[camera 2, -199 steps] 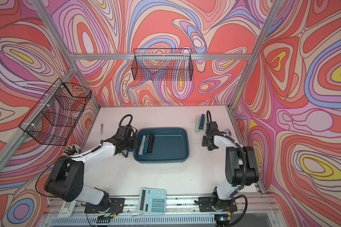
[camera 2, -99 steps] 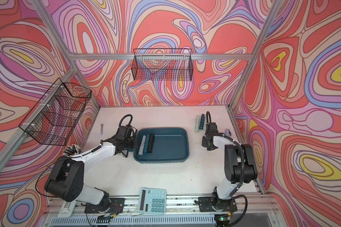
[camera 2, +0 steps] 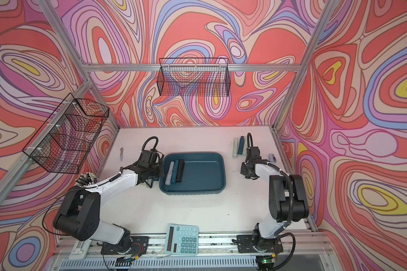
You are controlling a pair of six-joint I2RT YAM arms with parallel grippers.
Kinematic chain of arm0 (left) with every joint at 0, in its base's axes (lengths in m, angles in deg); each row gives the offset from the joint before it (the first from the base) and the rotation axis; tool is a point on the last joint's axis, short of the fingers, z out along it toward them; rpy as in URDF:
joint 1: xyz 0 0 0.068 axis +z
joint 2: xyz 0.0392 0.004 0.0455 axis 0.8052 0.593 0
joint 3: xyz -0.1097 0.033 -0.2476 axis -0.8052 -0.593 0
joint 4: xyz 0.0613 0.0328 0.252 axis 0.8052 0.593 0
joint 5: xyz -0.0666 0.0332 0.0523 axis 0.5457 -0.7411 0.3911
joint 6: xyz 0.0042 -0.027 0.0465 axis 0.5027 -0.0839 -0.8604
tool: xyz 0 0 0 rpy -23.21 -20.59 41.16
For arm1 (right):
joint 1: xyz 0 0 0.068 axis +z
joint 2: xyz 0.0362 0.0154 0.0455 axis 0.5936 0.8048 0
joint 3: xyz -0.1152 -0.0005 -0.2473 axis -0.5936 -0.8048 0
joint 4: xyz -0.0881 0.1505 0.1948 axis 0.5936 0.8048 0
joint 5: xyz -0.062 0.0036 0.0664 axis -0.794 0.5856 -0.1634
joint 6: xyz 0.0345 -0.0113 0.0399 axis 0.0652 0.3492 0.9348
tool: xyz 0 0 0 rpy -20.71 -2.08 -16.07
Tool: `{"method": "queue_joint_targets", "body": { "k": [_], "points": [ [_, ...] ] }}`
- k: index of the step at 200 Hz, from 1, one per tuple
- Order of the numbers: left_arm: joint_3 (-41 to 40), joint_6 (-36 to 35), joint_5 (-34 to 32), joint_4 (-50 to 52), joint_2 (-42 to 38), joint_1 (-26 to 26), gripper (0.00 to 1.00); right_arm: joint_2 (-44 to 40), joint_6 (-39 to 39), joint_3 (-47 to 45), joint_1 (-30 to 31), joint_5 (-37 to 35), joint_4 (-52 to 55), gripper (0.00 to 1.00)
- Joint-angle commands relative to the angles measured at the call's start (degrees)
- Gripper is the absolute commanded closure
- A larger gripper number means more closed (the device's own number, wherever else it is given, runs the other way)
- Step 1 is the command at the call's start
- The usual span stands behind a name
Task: Put the pruning pliers into the storage box
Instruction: Pick up the pruning pliers from the center of the board.
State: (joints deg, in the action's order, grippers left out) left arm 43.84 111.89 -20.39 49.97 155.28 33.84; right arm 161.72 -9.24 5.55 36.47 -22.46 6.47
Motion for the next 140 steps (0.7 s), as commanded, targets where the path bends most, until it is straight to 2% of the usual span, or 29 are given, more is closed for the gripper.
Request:
{"method": "queue_joint_targets", "body": {
  "k": [1, 35, 67, 140],
  "points": [
    [-0.69, -1.02, -0.16, 3.41, 0.37, 0.18, 0.96, -4.03, 1.25, -0.71, -0.15, 1.72, -0.25, 0.74],
    [-0.64, -0.80, -0.67, 3.75, -0.06, 0.11, 0.96, -8.65, 2.96, -1.16, 0.89, 3.65, 0.32, 0.76],
    [-0.71, -0.17, -0.54, 3.75, 0.10, 0.10, 0.96, -12.14, 4.80, 0.42, 5.49, 2.10, 2.38, 0.76],
    [-0.57, 0.59, -0.32, 3.47, 0.61, 0.17, 0.96, -12.32, 13.83, 5.17, 24.86, -1.86, 0.53, 0.76]
  ]
}}
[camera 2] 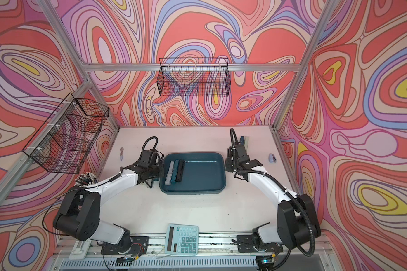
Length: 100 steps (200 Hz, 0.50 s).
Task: Put the pruning pliers into the storage box
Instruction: Pick up the pruning pliers from the center of the board, then place the pruning pliers in the storage box.
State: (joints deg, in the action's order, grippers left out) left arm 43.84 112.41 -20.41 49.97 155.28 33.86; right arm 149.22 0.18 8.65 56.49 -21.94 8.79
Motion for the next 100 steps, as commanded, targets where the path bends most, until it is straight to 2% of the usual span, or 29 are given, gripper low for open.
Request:
{"method": "queue_joint_targets", "body": {
  "k": [1, 62, 100],
  "points": [
    [-0.52, 0.09, -0.29, 3.44, 0.58, 0.16, 0.96, 0.23, 4.54, 2.11, 5.13, -2.54, -1.82, 0.76],
    [0.09, -0.18, -0.07, 3.23, 1.51, 0.09, 0.96, 7.37, 10.89, 4.60, 17.03, -4.13, -6.13, 0.76],
    [0.59, -0.64, 0.02, 3.56, 1.31, 0.17, 0.96, 12.78, 14.51, 5.17, 21.17, -3.12, -10.58, 0.76]
  ]
}}
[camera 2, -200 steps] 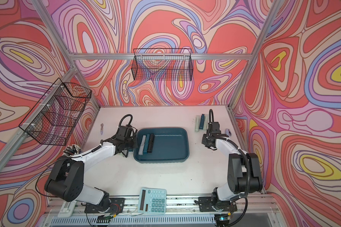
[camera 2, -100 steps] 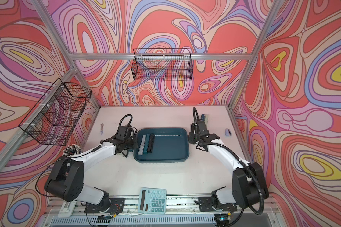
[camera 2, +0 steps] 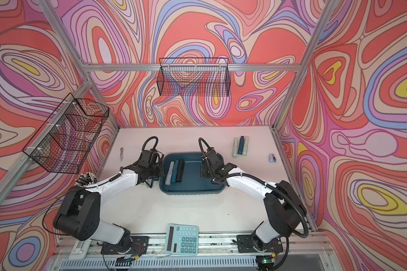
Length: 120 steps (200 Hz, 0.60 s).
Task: Put the pruning pliers into the storage box
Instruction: Place the pruning pliers in the storage box.
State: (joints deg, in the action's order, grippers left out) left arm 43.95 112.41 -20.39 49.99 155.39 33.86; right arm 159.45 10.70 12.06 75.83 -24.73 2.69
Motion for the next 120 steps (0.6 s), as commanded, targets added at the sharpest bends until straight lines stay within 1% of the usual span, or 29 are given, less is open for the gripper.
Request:
{"method": "queue_joint_targets", "body": {
  "k": [1, 63, 84, 120],
  "points": [
    [0.47, -0.62, -0.07, 3.51, 1.22, 0.17, 0.96, 2.76, 4.04, 1.79, 1.90, -0.32, -4.60, 0.76],
    [-0.76, -0.22, -0.01, 3.13, -0.13, 0.13, 0.96, 10.58, 7.49, 2.99, 4.68, 2.04, -12.20, 0.76],
    [-0.98, -0.16, 0.10, 3.21, -0.08, 0.17, 0.96, 14.06, 7.98, 4.20, 4.82, 2.65, -13.56, 0.76],
    [-1.04, -0.21, -0.01, 3.20, -0.63, 0.15, 0.96, 17.11, 9.17, 5.14, 5.01, 3.85, -16.10, 0.76]
  ]
}}
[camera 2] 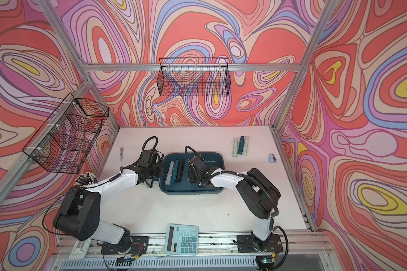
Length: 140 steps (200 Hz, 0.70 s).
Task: Put the pruning pliers into the storage box
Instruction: Place the pruning pliers in the storage box.
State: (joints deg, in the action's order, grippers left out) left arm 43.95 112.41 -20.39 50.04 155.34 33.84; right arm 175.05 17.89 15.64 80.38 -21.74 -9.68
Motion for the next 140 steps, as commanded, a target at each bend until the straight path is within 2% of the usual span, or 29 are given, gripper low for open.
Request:
{"method": "queue_joint_targets", "body": {
  "k": [1, 72, 140],
  "points": [
    [-1.03, -0.19, 0.01, 3.16, -0.58, 0.18, 0.96, 1.60, 2.03, 1.56, 0.48, 0.92, -3.75, 0.76],
    [-1.56, -0.03, 0.24, 2.89, -0.63, 0.11, 0.96, 5.57, 3.44, 4.19, 0.77, 3.49, -6.53, 0.74],
    [-1.73, -0.10, 0.08, 2.56, -0.66, 0.16, 0.96, 6.71, 3.66, 5.87, 0.77, 4.61, -6.58, 0.64]
  ]
}}
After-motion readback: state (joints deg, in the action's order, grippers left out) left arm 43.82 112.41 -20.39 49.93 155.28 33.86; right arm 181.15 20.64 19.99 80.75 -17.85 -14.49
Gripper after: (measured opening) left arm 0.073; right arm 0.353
